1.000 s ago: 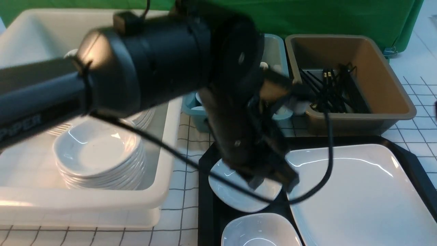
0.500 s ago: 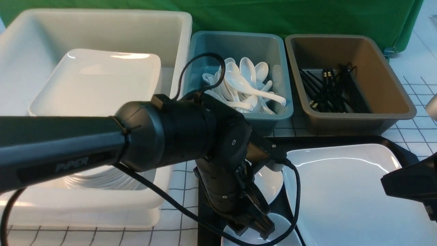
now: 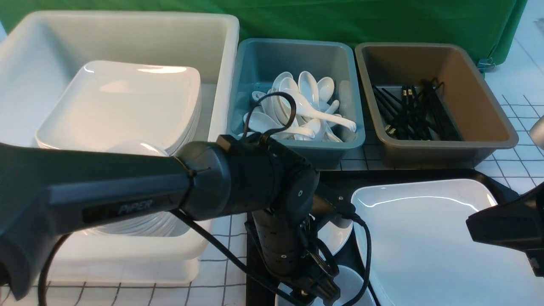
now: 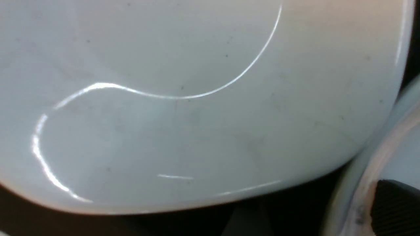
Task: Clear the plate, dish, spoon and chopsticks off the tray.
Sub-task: Use the left arm to grab a small plate from the dinner plate, then use the left arm to put the small plate into the large storage box on the left
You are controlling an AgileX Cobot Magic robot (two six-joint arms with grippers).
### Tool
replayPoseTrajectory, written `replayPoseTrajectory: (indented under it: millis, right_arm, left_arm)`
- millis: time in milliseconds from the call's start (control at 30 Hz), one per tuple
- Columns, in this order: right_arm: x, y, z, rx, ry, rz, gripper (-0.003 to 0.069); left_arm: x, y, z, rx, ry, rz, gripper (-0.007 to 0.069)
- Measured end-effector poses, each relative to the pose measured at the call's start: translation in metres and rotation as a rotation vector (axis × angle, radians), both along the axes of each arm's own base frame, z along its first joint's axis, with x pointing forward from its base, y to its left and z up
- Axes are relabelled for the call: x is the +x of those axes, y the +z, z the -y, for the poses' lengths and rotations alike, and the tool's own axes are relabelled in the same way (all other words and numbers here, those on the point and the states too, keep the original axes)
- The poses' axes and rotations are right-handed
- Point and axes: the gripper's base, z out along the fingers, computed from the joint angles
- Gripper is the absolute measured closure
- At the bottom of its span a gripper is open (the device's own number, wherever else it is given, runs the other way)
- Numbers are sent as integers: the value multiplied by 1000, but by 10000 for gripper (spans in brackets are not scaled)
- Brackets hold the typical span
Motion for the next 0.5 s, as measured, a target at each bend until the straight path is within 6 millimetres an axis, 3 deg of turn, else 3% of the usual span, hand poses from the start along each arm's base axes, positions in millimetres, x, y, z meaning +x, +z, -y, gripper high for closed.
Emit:
replayPoseTrajectory:
  millis: [133, 200, 400, 500]
  right_arm:
    - [0, 0, 0, 0, 0, 1, 655]
    - [0, 0, 0, 1, -2, 2, 652]
    - [0, 0, 0, 1, -2, 3, 650]
    - [1, 0, 0, 1, -3, 5, 650]
  left_arm:
    - [-2, 0, -1, 10, 3, -20, 297]
    - [-3, 2, -1, -1, 18, -39, 417]
    - [-3, 10, -3, 4, 24, -53, 436]
    - [-6, 29, -6, -20, 20, -27, 510]
